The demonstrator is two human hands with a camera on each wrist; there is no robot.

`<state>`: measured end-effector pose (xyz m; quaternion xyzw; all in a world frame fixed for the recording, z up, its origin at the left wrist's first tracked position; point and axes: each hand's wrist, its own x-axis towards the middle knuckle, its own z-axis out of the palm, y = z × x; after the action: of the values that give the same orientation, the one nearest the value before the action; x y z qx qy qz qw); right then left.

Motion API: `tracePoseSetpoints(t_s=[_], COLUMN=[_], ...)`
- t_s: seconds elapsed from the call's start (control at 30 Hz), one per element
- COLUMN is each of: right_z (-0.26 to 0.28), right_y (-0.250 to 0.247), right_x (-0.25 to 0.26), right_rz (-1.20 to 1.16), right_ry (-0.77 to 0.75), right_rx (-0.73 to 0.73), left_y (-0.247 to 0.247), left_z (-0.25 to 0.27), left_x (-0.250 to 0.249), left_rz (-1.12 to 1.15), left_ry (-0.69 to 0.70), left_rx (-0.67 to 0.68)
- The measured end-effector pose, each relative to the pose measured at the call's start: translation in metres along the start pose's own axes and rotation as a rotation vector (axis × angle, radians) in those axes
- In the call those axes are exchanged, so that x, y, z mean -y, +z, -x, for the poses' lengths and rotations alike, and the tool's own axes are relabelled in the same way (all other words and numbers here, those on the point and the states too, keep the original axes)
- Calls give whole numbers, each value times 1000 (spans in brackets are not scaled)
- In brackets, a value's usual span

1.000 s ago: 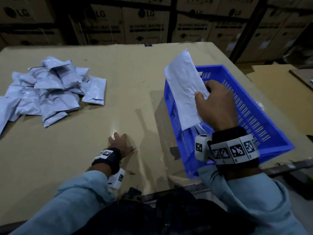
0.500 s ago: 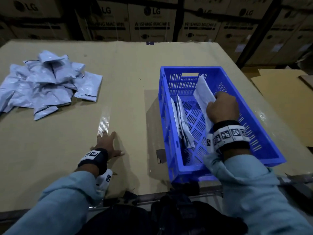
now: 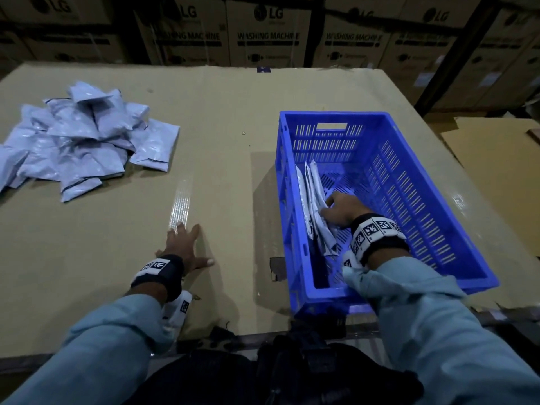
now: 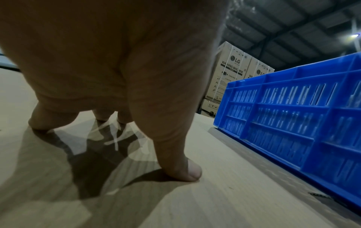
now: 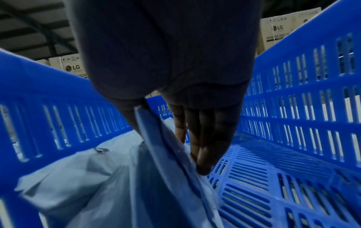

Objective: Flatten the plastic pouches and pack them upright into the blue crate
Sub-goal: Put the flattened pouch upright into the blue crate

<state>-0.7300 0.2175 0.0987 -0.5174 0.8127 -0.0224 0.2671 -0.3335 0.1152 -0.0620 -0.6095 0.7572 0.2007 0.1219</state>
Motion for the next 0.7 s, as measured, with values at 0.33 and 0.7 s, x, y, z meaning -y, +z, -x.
tracePoseSetpoints(t_s=[0.33,0.7], right_z=[3,12], right_y=[-1,-6], right_x=[0,-1], right_rz=[178,77], right_ry=[-18,18], right_rx=[110,-77], left_y=[0,-5], left_z=[3,14], left_x=[0,-4], left_rz=[13,43], left_ry=[8,6], left_rx=[18,8])
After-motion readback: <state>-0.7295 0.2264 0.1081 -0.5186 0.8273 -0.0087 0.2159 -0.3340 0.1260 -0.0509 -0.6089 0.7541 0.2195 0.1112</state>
